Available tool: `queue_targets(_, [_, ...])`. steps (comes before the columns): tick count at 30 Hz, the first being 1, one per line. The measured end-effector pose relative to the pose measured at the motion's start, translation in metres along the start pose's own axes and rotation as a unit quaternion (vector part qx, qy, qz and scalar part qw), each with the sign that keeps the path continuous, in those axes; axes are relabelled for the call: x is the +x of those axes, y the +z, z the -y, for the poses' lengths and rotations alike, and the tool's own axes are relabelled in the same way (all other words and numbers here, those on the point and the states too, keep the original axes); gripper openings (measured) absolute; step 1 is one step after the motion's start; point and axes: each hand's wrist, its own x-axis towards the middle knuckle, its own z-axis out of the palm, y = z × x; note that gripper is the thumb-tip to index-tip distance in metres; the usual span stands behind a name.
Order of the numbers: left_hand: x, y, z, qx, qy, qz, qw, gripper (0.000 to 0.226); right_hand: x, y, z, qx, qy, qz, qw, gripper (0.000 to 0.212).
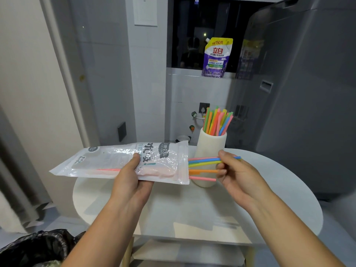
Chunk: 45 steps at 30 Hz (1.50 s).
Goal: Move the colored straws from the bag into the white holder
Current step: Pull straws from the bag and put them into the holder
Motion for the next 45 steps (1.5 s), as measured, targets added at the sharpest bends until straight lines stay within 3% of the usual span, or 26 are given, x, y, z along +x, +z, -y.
queue_targets(4, [0.001, 0.0, 0.003, -0.002, 0.002, -0.005, 1.0, 0.014, -0.001, 0.006, -0.008, 0.056, -0.006, -0.021, 0.998, 0.007])
queue_targets(14, [-0.002, 0.002, 0.006, -0.006, -0.008, -0.003, 1.0, 0.014, -0.009, 0.013, -0.018, -0.04, -0.058, 0.029, 0.997, 0.036])
queue_targets(18, [-0.004, 0.003, 0.008, -0.013, -0.015, -0.003, 1.0, 0.013, -0.009, 0.014, -0.02, -0.057, -0.055, 0.012, 0.997, 0.017])
queue_targets(24, [-0.005, 0.005, 0.006, -0.016, -0.008, 0.0, 1.0, 0.012, -0.009, 0.015, -0.013, -0.083, 0.006, 0.034, 0.996, 0.033])
queue_targets(30, [-0.007, 0.006, 0.009, -0.023, -0.015, 0.006, 1.0, 0.013, -0.008, 0.019, -0.013, 0.002, 0.022, 0.015, 1.0, 0.006])
queue_targets(36, [-0.006, 0.007, 0.009, -0.031, -0.027, 0.008, 0.999, 0.015, -0.006, 0.019, -0.016, -0.106, -0.064, -0.026, 0.992, 0.016])
queue_targets(40, [-0.006, 0.008, 0.009, -0.038, -0.031, 0.002, 0.999, 0.015, -0.006, 0.018, -0.013, -0.213, -0.174, -0.079, 0.958, 0.023])
queue_targets(45, [-0.005, 0.007, 0.008, -0.05, -0.03, -0.004, 0.998, 0.016, -0.008, 0.017, -0.007, -0.217, -0.207, -0.082, 0.95, 0.026])
